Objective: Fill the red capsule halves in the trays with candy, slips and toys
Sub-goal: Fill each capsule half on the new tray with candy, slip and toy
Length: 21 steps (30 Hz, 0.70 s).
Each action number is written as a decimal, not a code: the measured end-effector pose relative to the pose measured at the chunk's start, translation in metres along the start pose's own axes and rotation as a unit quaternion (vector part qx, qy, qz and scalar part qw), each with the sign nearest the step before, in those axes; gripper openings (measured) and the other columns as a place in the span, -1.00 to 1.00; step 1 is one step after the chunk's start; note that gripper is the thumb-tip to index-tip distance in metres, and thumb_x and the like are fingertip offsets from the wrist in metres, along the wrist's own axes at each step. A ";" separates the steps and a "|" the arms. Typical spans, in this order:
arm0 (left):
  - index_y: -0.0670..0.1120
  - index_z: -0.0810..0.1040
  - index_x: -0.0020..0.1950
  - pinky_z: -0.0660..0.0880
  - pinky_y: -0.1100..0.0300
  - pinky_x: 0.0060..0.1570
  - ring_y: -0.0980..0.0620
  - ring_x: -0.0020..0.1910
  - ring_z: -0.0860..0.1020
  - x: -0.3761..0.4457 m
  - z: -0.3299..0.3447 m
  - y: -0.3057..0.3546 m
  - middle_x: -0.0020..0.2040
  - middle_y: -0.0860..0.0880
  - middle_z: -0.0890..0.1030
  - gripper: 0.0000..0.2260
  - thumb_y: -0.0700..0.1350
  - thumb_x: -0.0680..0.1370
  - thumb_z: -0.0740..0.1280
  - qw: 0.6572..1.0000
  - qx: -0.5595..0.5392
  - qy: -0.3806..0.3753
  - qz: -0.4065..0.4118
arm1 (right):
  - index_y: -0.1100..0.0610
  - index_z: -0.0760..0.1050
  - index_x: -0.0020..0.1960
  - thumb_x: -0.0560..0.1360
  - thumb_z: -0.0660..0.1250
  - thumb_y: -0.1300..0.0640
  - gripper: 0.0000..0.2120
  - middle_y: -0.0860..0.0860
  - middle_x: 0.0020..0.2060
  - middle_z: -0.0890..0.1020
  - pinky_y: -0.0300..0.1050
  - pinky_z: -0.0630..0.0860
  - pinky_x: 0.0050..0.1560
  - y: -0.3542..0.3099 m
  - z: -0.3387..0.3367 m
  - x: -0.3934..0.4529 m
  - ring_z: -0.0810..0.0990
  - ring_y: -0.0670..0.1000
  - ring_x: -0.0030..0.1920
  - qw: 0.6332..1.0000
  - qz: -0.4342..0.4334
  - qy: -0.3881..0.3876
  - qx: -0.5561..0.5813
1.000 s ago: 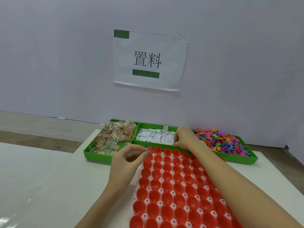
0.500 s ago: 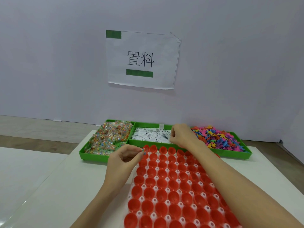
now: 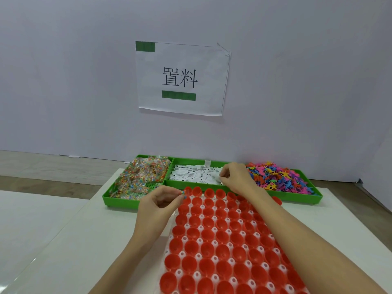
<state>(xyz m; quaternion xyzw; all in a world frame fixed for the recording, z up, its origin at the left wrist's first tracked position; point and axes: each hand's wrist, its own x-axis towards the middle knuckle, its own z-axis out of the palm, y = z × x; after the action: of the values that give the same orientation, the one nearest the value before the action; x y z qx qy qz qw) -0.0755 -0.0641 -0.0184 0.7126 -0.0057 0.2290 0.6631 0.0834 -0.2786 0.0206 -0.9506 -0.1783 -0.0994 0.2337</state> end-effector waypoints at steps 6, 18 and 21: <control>-0.02 0.73 -0.10 0.65 0.24 -0.05 0.00 -0.12 0.72 0.000 -0.001 0.001 -0.13 -0.05 0.75 -0.92 -0.15 0.46 0.57 1.000 -0.001 0.004 -0.003 | 0.09 0.60 -0.23 0.48 0.53 0.08 -0.82 -0.13 -0.34 0.57 -0.37 0.39 -0.29 0.000 0.004 0.000 0.54 -0.17 -0.31 0.998 0.023 0.035 0.054; 0.01 0.71 -0.06 0.62 0.29 -0.08 -0.04 -0.11 0.71 -0.002 0.002 0.010 -0.13 -0.08 0.74 -0.89 -0.17 0.48 0.55 0.999 -0.038 0.009 -0.033 | 0.17 0.69 -0.10 0.52 0.50 0.11 -0.88 0.03 -0.27 0.72 -0.25 0.51 -0.23 -0.007 -0.016 -0.018 0.68 -0.01 -0.24 0.944 0.081 0.123 0.295; -0.01 0.70 0.05 0.60 0.32 -0.07 -0.09 -0.09 0.72 -0.007 0.005 0.024 -0.10 -0.11 0.75 -0.84 -0.18 0.50 0.54 0.997 -0.070 -0.012 -0.036 | 0.17 0.67 -0.05 0.53 0.49 0.14 -0.91 0.08 -0.25 0.74 -0.24 0.54 -0.32 -0.019 -0.038 -0.056 0.74 0.06 -0.23 0.914 0.049 0.084 0.393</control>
<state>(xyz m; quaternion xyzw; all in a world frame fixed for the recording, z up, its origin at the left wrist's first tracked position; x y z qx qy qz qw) -0.0877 -0.0743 0.0021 0.6670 -0.0038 0.1957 0.7189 0.0210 -0.2973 0.0460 -0.7778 -0.1357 -0.0886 0.6073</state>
